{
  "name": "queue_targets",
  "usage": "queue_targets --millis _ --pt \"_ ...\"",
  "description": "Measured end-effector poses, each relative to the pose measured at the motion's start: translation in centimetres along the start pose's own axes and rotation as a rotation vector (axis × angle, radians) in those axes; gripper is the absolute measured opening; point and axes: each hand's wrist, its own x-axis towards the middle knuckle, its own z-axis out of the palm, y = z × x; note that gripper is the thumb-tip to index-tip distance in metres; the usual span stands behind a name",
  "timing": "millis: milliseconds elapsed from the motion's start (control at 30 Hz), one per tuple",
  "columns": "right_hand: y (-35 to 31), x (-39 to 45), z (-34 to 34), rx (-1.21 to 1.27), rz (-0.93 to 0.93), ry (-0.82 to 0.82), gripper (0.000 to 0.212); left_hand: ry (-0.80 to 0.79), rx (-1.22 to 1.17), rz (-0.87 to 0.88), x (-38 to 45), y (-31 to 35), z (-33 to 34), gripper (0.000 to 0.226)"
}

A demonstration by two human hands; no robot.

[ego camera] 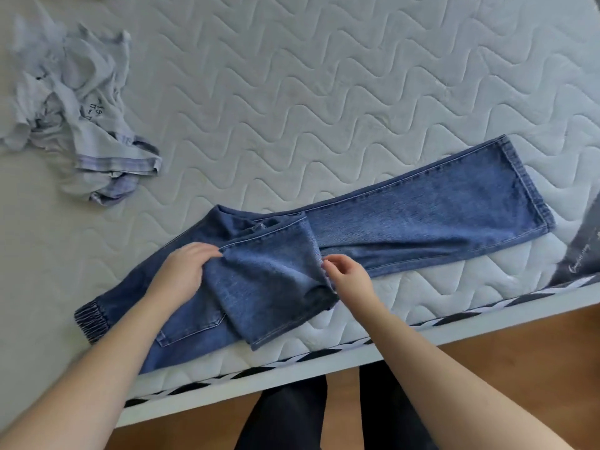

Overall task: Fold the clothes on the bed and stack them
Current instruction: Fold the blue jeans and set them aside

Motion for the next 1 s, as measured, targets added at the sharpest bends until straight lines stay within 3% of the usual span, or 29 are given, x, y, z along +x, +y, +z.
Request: queue_targets --millis 167,300,400,467,667,867,1000 --pt "4.0 1.7 -2.6 -0.03 0.202 0.125 0.027 0.099 -0.087 0.084 5.0 6.7 2.3 0.036" --pt "6.4 1.9 -4.5 0.121 0.434 0.064 0.039 0.071 -0.075 0.087 10.8 11.3 4.9 0.034" --pt "6.8 1.9 -5.0 0.476 0.389 -0.001 0.025 -0.022 0.026 -0.02 14.4 13.0 6.4 0.042" --pt "6.7 2.1 -5.2 0.546 0.346 0.043 0.021 -0.06 0.053 -0.091 16.2 13.3 6.9 0.042" --pt "7.7 2.8 -5.4 0.41 0.373 0.202 0.023 -0.216 0.084 -0.177 19.1 13.9 7.3 0.01" --pt "11.0 0.3 -5.1 0.291 0.386 0.212 0.024 -0.102 0.076 -0.154 18.8 13.7 7.9 0.005" --pt "10.4 0.9 -7.1 0.363 0.354 0.228 0.03 -0.151 0.082 -0.062 18.9 14.3 8.0 0.023"
